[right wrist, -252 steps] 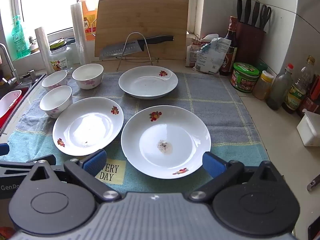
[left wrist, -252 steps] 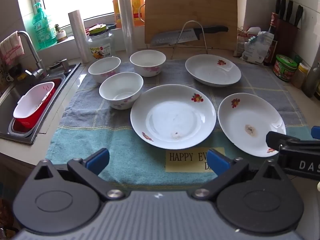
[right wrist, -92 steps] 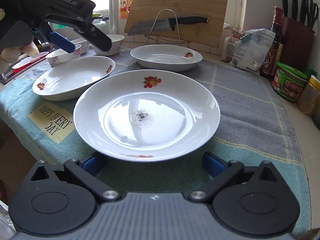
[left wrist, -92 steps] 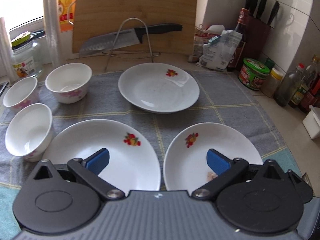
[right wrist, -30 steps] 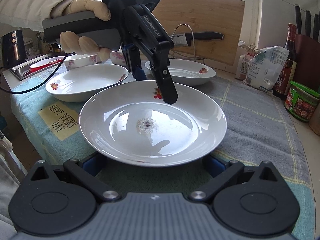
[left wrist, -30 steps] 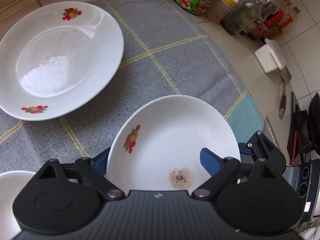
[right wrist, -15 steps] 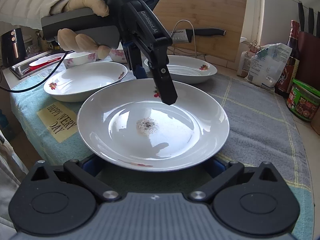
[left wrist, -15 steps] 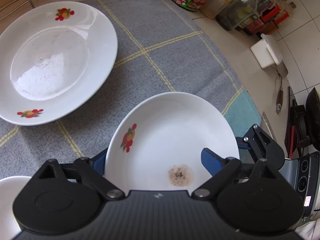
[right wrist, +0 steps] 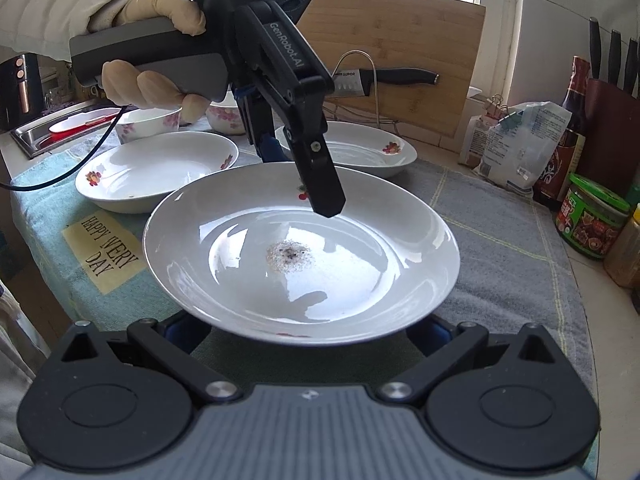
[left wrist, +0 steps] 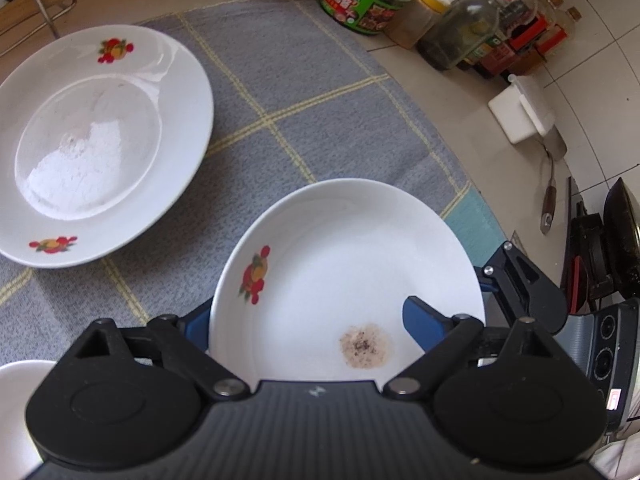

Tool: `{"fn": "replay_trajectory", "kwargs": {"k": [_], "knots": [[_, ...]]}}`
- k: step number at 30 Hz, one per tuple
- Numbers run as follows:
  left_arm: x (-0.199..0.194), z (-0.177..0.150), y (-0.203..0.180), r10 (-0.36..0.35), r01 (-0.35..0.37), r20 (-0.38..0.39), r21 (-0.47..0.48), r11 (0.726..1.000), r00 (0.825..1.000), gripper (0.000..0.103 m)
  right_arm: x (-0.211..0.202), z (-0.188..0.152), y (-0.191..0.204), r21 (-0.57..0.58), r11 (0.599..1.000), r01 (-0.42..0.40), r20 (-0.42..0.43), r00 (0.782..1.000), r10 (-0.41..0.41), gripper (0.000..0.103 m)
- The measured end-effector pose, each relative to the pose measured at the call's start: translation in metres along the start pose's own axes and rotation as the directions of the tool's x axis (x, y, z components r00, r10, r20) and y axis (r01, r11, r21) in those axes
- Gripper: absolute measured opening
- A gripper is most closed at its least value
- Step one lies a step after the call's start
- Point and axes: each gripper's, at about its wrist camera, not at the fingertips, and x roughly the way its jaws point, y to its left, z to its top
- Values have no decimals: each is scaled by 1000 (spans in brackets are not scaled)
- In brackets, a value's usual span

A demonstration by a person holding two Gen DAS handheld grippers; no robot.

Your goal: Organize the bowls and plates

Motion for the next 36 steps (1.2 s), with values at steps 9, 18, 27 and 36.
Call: {"fn": "replay_trajectory", "kwargs": {"k": [9, 18, 27, 36], "knots": [[0, 14, -12, -8, 8, 22, 15, 1000, 1000, 93, -6, 2, -14, 0, 1000, 12, -5, 1000, -12, 103], [9, 33, -23, -16, 15, 31, 24, 1000, 999, 93, -10, 0, -36, 4, 1000, 19, -15, 1000, -19, 103], [23, 61, -32, -24, 22, 51, 30, 999, 998, 93, -7, -1, -68, 13, 1000, 28, -30, 999, -27, 103], [37, 88, -33, -19, 17, 57, 37, 999, 998, 93, 3, 1, -95, 15, 999, 35, -43, 998, -34, 103]]}}
